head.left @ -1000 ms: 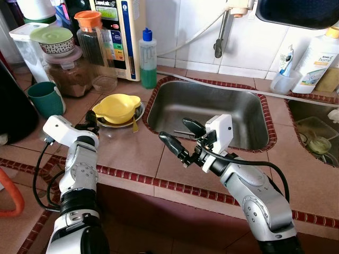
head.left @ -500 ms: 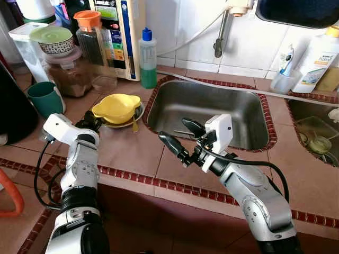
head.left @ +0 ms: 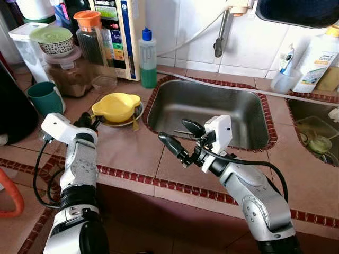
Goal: Kitchen organization
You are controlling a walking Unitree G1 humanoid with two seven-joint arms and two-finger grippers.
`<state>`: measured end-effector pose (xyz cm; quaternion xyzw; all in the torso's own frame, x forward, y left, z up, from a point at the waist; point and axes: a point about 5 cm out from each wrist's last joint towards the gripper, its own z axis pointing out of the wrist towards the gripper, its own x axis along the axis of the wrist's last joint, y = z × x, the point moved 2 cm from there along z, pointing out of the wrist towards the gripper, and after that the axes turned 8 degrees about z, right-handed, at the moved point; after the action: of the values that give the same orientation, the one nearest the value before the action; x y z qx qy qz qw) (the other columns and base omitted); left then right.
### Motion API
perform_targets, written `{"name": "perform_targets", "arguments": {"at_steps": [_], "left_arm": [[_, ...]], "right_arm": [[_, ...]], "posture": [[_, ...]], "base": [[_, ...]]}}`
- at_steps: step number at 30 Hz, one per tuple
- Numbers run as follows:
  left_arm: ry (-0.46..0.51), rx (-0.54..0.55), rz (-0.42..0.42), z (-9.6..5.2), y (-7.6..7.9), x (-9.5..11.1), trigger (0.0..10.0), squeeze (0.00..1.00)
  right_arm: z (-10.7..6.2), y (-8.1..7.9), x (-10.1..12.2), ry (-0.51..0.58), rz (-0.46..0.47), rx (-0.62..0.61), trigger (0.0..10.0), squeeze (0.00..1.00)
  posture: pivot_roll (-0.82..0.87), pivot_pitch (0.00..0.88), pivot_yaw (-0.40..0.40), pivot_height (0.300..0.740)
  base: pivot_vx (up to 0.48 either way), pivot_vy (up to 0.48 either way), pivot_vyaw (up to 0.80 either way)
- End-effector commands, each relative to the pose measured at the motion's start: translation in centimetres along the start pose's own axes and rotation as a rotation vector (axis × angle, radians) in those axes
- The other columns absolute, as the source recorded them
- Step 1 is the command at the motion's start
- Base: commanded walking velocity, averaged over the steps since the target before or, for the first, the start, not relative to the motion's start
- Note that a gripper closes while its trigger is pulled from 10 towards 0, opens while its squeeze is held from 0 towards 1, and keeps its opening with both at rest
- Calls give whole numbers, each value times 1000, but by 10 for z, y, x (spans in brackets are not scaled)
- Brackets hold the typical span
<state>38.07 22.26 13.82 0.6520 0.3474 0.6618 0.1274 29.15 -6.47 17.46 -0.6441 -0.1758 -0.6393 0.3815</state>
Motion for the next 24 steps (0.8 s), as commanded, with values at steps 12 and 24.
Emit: {"name": "perform_targets", "arguments": {"at_steps": [12, 24], "left_arm": [[69, 18, 60, -3, 2, 17, 0, 0], [101, 24, 51, -12, 7, 27, 0, 0]], "right_arm": [[1, 2, 3, 7, -6, -1, 10000, 0], [2, 4, 4, 10, -8, -4, 10000, 0]], "posture": [[17, 44, 28, 740], [22, 40, 28, 740]], "base": [[0, 0, 0], [0, 0, 0]]}}
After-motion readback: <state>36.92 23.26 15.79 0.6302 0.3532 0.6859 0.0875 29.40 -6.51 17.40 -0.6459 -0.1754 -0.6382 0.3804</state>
